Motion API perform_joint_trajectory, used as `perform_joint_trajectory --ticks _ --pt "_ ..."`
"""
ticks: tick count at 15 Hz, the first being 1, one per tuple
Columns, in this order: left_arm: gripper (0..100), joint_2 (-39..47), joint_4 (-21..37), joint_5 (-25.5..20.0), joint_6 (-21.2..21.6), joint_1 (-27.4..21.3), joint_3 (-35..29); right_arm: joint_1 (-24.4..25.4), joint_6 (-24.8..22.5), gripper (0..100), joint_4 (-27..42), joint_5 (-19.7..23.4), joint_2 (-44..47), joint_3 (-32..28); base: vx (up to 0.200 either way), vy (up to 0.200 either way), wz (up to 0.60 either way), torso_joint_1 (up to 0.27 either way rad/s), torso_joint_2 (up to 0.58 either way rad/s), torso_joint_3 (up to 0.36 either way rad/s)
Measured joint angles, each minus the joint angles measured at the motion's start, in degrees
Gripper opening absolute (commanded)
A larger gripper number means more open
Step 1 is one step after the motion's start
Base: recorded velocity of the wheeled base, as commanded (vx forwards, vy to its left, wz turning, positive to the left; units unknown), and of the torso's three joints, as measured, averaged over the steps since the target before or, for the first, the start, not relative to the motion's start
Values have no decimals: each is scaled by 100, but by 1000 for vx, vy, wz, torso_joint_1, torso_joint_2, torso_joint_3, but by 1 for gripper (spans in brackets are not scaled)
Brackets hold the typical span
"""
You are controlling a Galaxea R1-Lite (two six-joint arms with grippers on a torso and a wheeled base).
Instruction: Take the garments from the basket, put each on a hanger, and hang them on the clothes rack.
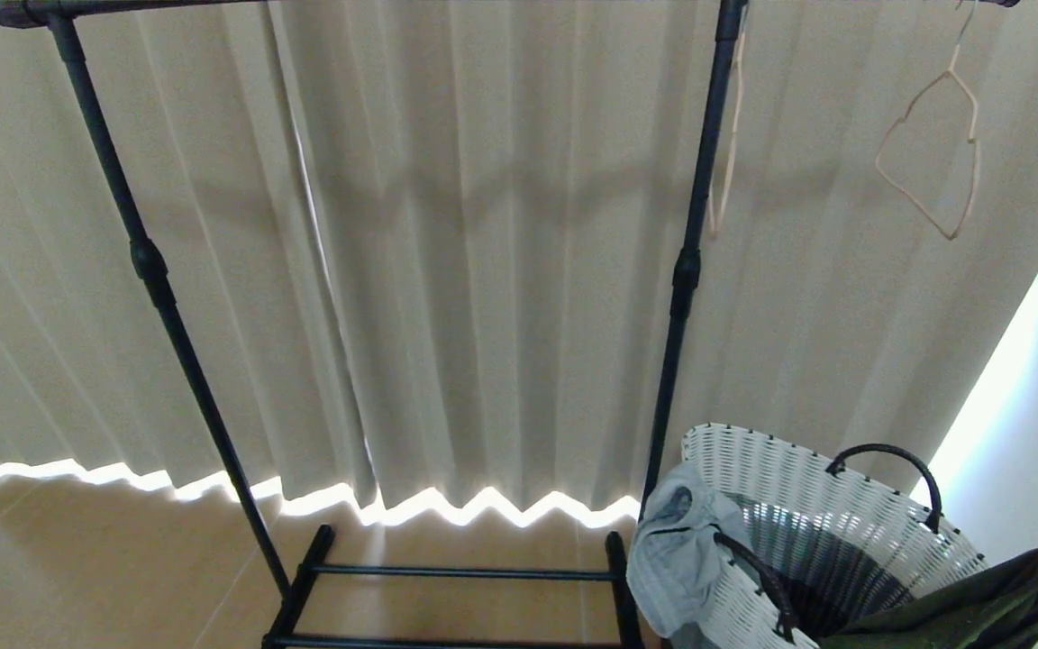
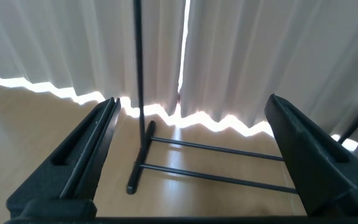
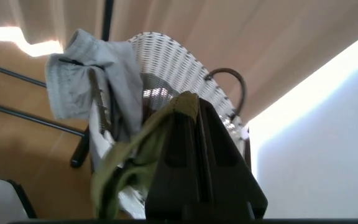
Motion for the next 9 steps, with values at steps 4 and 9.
perform_joint_trajectory --ticks 4,9 --pt "100 0 2 0 0 0 0 -1 0 0 -4 2 2 0 0 200 0 2 4 -1" --pt "100 0 -1 2 -10 0 0 -1 0 0 -6 0 4 5 0 200 0 0 2 0"
